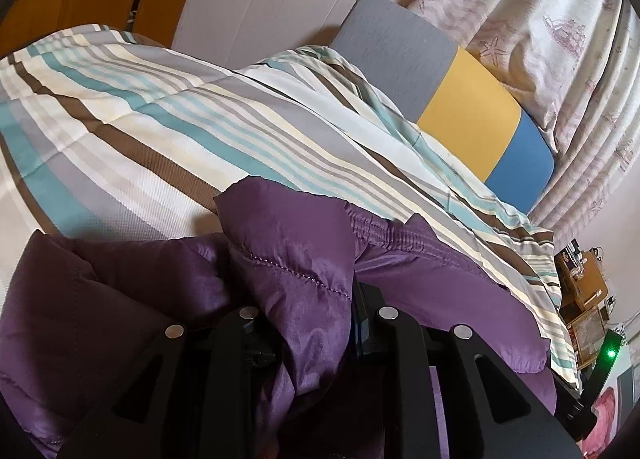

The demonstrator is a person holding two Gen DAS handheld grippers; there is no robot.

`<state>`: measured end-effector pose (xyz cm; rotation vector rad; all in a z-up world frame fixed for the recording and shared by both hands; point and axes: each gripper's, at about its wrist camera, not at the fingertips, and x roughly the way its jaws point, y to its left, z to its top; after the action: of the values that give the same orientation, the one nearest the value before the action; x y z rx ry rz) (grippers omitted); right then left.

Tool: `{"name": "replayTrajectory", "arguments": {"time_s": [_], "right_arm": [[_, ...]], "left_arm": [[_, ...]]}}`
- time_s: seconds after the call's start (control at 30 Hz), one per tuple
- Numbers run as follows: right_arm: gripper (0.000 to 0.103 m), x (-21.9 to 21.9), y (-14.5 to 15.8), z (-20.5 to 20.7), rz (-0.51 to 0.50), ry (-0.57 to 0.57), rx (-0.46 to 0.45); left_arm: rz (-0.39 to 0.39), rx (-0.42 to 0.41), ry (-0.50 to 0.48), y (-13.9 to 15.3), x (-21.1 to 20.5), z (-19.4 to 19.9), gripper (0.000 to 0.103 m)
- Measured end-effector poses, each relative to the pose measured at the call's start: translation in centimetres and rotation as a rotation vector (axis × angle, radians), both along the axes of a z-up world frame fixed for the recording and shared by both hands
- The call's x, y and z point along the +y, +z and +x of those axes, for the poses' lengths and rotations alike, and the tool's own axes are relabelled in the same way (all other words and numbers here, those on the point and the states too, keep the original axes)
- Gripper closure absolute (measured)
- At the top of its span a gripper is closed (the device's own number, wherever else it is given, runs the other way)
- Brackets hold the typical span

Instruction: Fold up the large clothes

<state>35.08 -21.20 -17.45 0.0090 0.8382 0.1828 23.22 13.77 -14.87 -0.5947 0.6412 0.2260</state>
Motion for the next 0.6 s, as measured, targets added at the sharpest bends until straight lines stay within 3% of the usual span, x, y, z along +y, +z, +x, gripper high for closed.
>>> {"name": "replayTrajectory", "arguments": {"time_s": [0.1,0.2,0.27,0.37,0.5,0.6], "right_arm": [[0.050,-0.1,-0.1,0.1,-0.006,-0.015,0.005],[0.045,-0.2,-0.2,0.2,-0.012,-0.030,0.007],[0.044,-0.2,-0.2,0.2,-0.014,-0.034,0.006],[0.042,-0.2,-0.1,0.2,-0.022,-0.040,0.003],[0.039,-0.1,-0.1,0.1,-0.027,-0.049,-0.001],[0.038,0.0,0.0,0.1,-0.032,-0.052,-0.003]], "left_arm": [[-0.003,0.002,0.000,0.0,0.1,0.0,0.078],[-0.002,0.008,-0.010,0.1,-0.1,0.2,0.056],[0.016,0.008,-0.036,0.5,-0.6,0.5,0.032],[0.063,0.033,-0.052,1.4,-1.5,0.4,0.013],[0.199,0.034,0.046,4.0,-3.3,-1.9,0.007],[0.232,-0.067,0.061,6.2,-5.4,-4.0,0.006]]}}
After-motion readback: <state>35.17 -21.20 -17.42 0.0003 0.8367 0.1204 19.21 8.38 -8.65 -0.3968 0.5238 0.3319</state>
